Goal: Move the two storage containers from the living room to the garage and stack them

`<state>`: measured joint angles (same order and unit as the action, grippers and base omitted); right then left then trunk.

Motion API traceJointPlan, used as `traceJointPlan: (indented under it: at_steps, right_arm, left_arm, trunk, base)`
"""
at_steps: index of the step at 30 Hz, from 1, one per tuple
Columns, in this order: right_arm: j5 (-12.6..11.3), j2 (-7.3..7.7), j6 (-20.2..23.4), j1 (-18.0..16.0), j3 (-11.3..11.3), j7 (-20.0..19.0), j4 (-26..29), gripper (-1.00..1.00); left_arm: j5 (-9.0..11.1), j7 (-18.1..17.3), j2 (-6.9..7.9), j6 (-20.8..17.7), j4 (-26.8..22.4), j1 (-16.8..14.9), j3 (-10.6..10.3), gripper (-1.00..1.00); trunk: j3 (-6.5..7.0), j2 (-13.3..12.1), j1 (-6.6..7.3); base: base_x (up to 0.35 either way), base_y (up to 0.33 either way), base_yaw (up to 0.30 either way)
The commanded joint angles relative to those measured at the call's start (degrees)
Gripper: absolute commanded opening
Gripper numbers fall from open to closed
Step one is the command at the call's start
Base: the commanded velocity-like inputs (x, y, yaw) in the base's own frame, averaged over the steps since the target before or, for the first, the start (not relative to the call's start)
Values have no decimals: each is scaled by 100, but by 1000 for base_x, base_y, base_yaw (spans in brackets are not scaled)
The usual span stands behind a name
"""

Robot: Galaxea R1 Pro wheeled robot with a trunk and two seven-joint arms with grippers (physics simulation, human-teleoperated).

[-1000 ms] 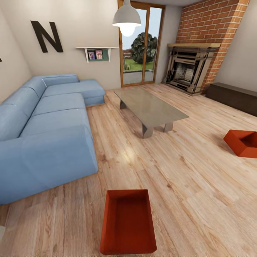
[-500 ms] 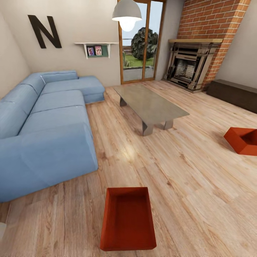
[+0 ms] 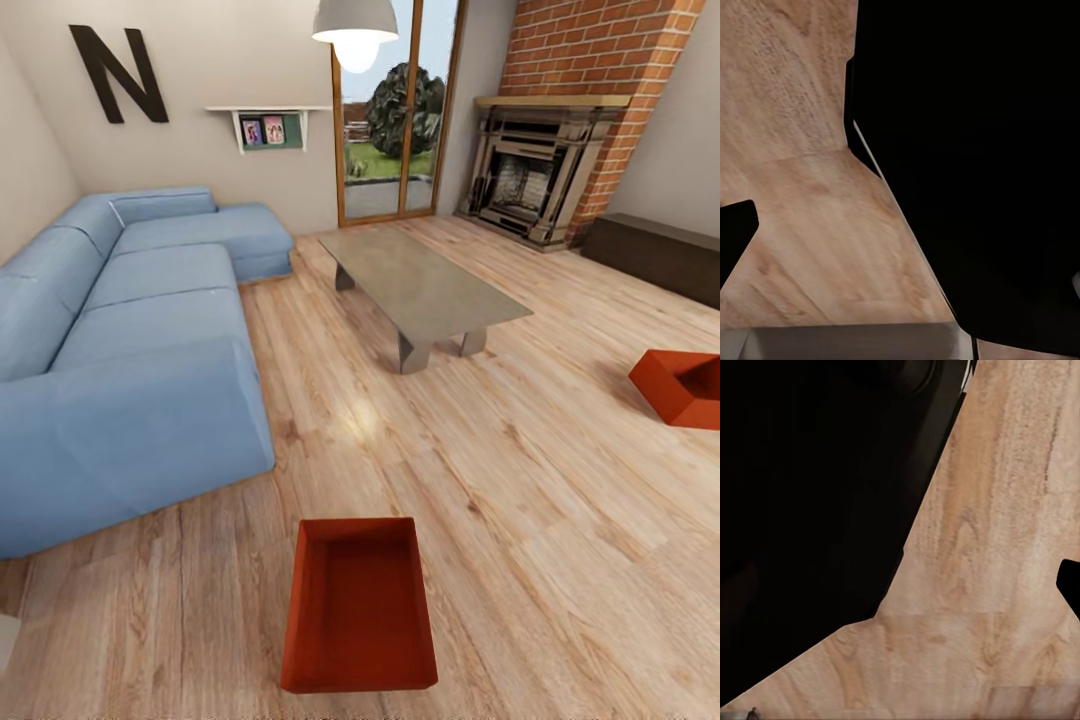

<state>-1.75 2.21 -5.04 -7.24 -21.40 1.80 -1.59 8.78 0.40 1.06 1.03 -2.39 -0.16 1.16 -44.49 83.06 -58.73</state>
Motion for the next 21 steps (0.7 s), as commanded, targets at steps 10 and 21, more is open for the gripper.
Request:
traceJointPlan:
  at_steps: [10,21]
  right_arm:
    - [-18,-7,-34,-6,-39,13,-17,100]
    - [-18,-10,-33,-6,-41,13,-17,100]
  left_arm:
    - [36,4,-1,11,2,-2,7,100]
    - [36,4,-1,11,2,-2,7,100]
  trunk:
    - [-95,2,0]
    - [-194,2,0]
  base:
    - [0,0,0]
    - [0,0,0]
